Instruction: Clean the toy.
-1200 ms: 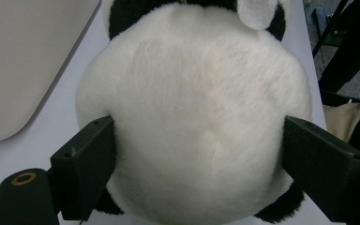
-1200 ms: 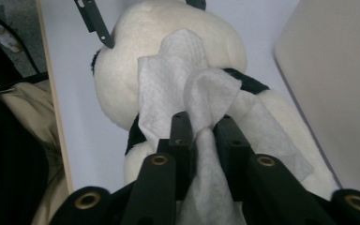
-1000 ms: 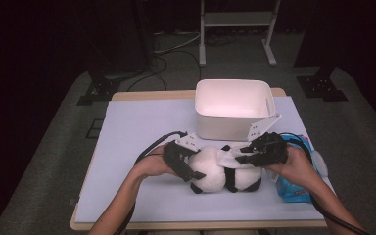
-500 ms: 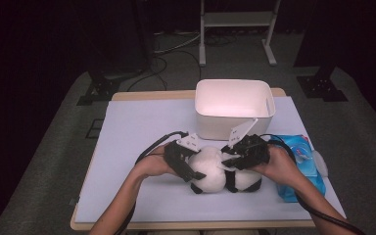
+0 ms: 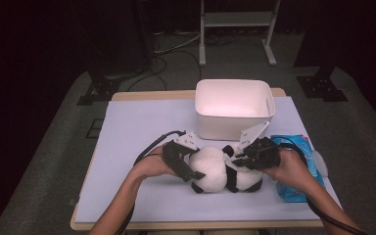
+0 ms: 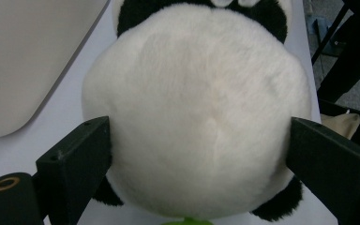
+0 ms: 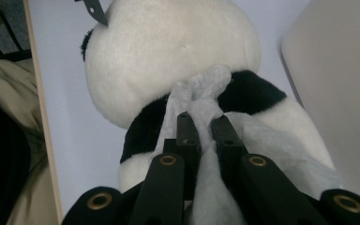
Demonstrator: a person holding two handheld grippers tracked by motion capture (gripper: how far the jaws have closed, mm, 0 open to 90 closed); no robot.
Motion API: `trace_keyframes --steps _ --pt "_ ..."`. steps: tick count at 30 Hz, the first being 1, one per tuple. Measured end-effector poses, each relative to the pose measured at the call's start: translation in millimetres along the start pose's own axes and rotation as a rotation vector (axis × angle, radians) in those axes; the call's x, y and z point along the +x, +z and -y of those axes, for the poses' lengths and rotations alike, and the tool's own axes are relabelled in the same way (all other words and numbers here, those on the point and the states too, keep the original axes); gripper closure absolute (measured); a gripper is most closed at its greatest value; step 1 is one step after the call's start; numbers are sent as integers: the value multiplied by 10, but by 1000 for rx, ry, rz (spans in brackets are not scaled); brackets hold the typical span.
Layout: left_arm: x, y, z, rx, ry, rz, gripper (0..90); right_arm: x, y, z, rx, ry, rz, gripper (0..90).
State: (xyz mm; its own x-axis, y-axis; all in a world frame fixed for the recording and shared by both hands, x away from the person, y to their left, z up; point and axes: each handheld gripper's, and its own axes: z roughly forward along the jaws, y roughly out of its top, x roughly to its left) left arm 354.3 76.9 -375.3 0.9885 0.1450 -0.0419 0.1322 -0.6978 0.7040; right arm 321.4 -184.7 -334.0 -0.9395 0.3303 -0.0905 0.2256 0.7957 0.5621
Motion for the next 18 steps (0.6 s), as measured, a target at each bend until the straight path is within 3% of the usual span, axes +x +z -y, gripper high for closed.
trace_keyframes --steps 8,14,18 --pt "-1 17 119 0 -27 21 73 -33 -108 213 -48 67 -4 836" --pt "0 48 152 -16 -26 23 131 -9 -112 149 -59 65 -11 836" --pt "-10 59 127 -26 -19 22 133 24 -57 64 -71 60 -41 839"
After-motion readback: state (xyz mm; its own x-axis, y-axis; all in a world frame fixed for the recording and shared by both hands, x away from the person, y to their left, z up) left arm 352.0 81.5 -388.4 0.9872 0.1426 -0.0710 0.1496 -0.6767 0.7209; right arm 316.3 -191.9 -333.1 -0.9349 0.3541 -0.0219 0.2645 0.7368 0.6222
